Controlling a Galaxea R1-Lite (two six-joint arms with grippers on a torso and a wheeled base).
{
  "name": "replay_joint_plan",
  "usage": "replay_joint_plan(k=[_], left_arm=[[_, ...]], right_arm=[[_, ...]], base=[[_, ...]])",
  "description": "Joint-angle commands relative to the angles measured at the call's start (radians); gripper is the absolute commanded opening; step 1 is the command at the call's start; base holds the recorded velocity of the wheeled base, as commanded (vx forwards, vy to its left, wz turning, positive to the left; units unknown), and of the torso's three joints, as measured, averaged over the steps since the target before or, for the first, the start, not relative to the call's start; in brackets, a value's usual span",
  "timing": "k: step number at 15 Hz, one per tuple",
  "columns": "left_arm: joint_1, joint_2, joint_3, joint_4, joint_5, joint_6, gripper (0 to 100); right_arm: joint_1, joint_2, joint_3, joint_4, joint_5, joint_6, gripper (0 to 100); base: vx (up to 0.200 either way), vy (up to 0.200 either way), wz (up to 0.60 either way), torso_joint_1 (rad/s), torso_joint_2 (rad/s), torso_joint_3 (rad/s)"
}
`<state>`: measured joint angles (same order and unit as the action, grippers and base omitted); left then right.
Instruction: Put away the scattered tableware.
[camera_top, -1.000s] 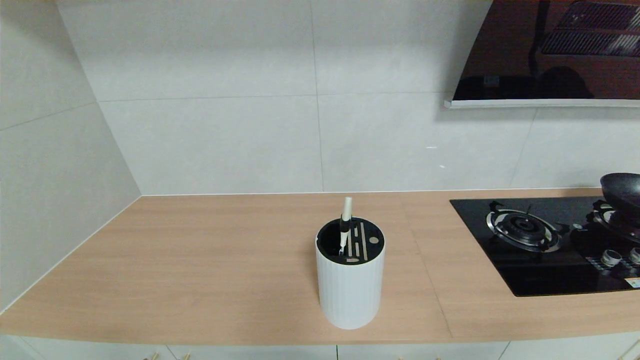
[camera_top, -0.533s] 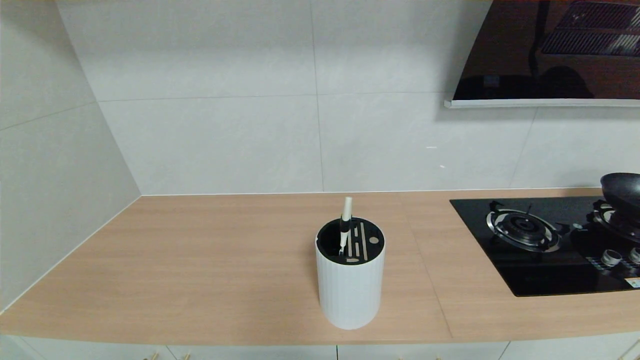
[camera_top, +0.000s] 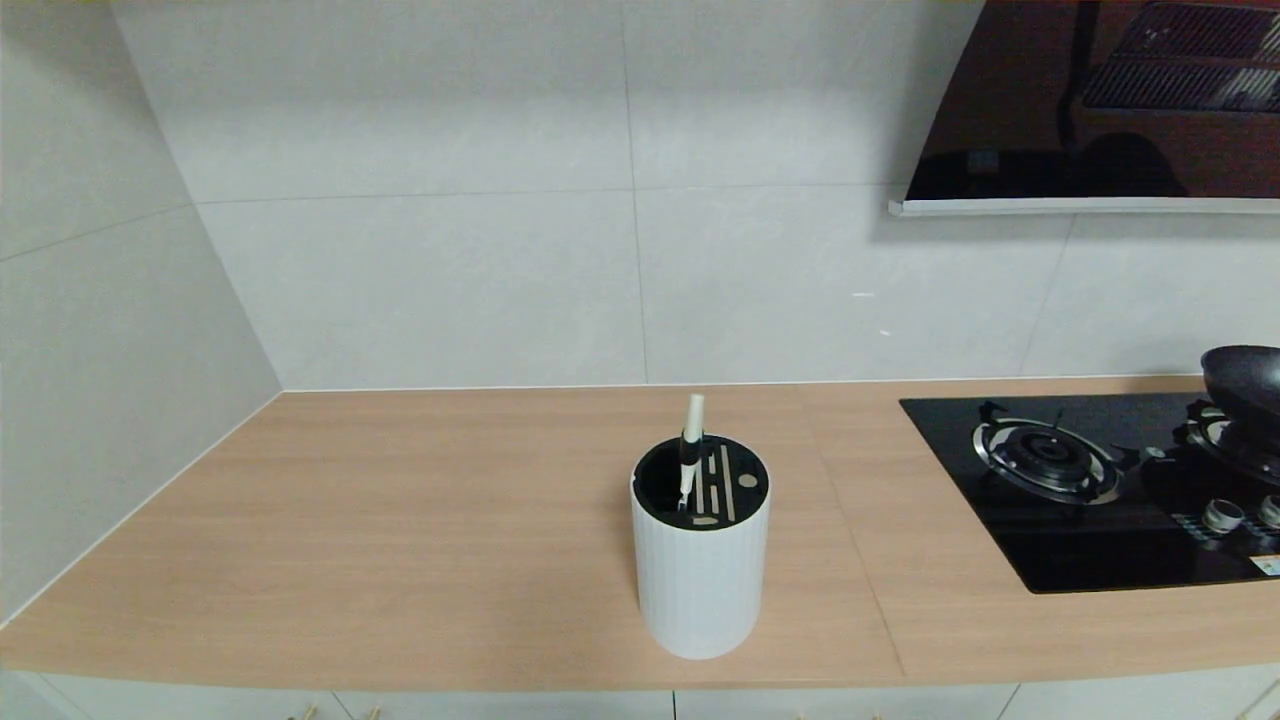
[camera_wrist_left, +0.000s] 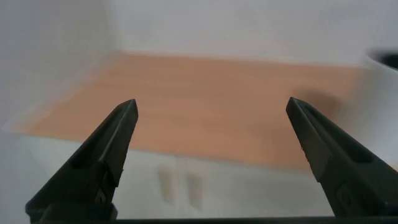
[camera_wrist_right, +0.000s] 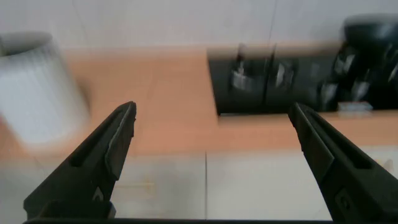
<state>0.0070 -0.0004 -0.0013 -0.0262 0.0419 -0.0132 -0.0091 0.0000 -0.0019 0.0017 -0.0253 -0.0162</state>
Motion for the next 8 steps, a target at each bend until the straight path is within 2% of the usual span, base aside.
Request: replay_joint_plan(k=[1, 2, 3, 5, 7, 8], left_arm=[[-0.004, 0.003, 0.001, 0.023, -0.039, 0.039, 100], [-0.004, 0.003, 0.001, 0.029, -0.048, 0.082, 100], [-0.004, 0.003, 0.001, 0.029, -0.048, 0.082, 100], [-0.004, 0.002, 0.001, 0.029, -0.05, 0.061, 100], [-0.004, 0.002, 0.001, 0.029, -0.05, 0.016, 100], [-0.004, 0.002, 0.001, 0.028, -0.05, 0.015, 100]], right_arm=[[0.0, 0.0, 0.002, 0.006, 0.005, -0.001, 100], [0.0, 0.0, 0.002, 0.006, 0.005, -0.001, 100], [0.0, 0.0, 0.002, 0.006, 0.005, -0.001, 100], [0.001, 0.0, 0.002, 0.006, 0.005, 0.01, 100], [0.001, 0.0, 0.002, 0.006, 0.005, 0.01, 100], [0.001, 0.0, 0.002, 0.006, 0.005, 0.013, 100]], base=[[0.0, 0.0, 0.0, 0.0, 0.0, 0.0], [0.0, 0.0, 0.0, 0.0, 0.0, 0.0], [0.0, 0.0, 0.0, 0.0, 0.0, 0.0], [0.0, 0.0, 0.0, 0.0, 0.0, 0.0], [0.0, 0.0, 0.0, 0.0, 0.0, 0.0], [0.0, 0.0, 0.0, 0.0, 0.0, 0.0]])
